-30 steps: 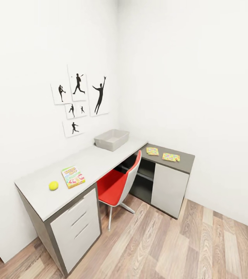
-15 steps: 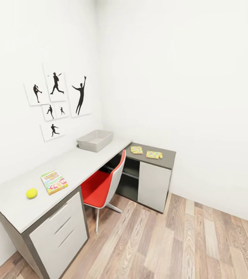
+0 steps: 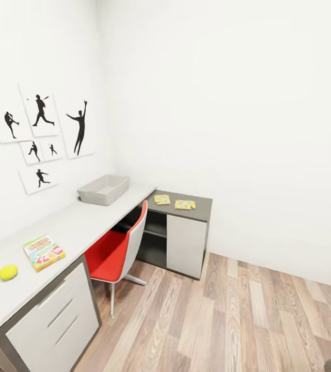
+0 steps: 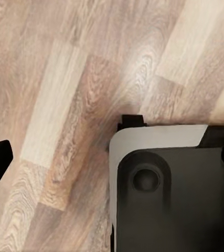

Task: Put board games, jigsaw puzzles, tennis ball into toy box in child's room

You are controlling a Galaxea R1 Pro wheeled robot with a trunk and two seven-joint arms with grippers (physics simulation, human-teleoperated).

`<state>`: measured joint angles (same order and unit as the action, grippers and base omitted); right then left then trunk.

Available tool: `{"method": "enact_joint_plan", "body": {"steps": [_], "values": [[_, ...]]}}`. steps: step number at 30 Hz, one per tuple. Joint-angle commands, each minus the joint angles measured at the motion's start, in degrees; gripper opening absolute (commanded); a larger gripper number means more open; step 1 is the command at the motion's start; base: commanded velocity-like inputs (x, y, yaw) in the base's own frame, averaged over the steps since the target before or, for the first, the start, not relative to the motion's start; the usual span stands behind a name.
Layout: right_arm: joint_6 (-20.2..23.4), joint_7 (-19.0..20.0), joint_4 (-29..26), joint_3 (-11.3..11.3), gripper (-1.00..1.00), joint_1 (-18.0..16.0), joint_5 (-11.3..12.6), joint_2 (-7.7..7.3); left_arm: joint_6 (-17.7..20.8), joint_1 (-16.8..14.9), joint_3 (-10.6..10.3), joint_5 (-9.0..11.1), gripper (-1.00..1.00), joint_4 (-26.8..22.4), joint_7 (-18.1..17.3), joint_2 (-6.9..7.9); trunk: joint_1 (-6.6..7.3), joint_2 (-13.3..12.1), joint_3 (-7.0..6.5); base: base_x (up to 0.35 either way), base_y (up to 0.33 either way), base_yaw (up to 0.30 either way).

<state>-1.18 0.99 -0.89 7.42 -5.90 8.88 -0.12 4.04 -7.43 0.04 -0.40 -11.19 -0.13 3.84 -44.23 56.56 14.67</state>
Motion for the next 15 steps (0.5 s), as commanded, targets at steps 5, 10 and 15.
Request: {"method": "enact_joint_plan", "body": {"steps": [5,10,15], "values": [[4.0,-0.1,-1.9,0.8,1.0,-3.1,3.9,-0.96,0.8,-3.2,0.1,0.0,1.0,-0.6,0.0,-0.1,0.0,0.0,0.1,0.0,0.0,-0.257],[6.1,-0.2,-5.3,0.9,1.0,-4.7,5.4,-1.75,1.0,-4.1,0.1,-0.1,1.0,-3.5,0.0,-0.47,0.0,0.0,0.27,0.0,0.0,-0.178],[8.8,-0.5,-8.0,1.0,1.0,-5.3,5.9,-1.27,-0.6,-4.3,-0.2,-0.1,1.0,-5.3,0.0,-0.32,0.0,0.0,0.56,0.0,0.0,-0.128]]}}
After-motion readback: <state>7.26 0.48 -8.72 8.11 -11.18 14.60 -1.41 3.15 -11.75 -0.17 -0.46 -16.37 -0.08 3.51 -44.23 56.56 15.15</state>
